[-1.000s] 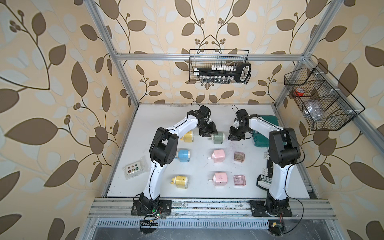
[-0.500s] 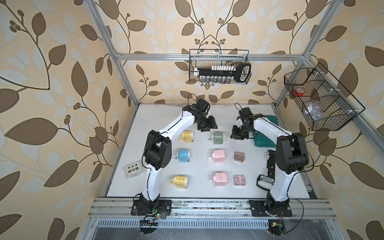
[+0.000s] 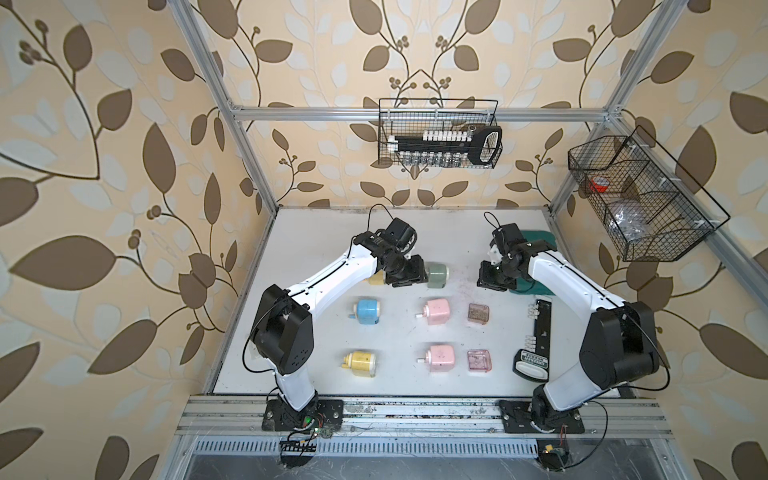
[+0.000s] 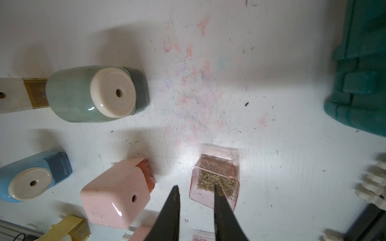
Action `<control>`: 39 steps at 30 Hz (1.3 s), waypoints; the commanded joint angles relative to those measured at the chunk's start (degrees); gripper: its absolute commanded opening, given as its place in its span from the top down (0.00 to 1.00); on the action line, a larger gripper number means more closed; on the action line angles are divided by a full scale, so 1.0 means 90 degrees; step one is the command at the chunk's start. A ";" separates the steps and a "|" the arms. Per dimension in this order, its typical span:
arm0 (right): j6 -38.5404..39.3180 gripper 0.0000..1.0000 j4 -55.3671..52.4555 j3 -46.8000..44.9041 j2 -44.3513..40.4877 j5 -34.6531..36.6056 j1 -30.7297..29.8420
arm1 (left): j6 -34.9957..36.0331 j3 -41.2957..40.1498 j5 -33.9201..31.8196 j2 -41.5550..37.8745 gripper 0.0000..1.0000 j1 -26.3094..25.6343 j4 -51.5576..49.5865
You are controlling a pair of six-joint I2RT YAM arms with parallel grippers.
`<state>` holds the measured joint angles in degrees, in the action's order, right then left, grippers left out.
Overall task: Put the tray back into the pencil sharpener
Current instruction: Pick up the container from the center of the board.
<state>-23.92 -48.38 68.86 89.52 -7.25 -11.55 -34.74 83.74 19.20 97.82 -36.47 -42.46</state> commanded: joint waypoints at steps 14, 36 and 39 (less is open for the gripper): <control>0.0131 0.73 -0.0023 -0.1149 -0.0861 0.0466 0.0039 | -0.1996 -0.2330 -0.0695 -0.1601 0.45 -0.0495 0.1524; -0.0081 0.75 0.0200 -0.1382 0.0104 0.0778 -0.0300 | -0.2068 -0.2507 -0.0530 -0.1241 0.47 -0.0538 0.1990; -0.0115 0.76 0.0238 -0.1364 0.0254 0.0812 -0.0377 | -0.2038 -0.2500 -0.0446 -0.1163 0.48 -0.0548 0.2057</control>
<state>-24.10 -46.52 56.31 90.15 -1.78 -14.22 -53.01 61.52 14.55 86.76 -40.93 -25.32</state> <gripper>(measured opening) 0.243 0.522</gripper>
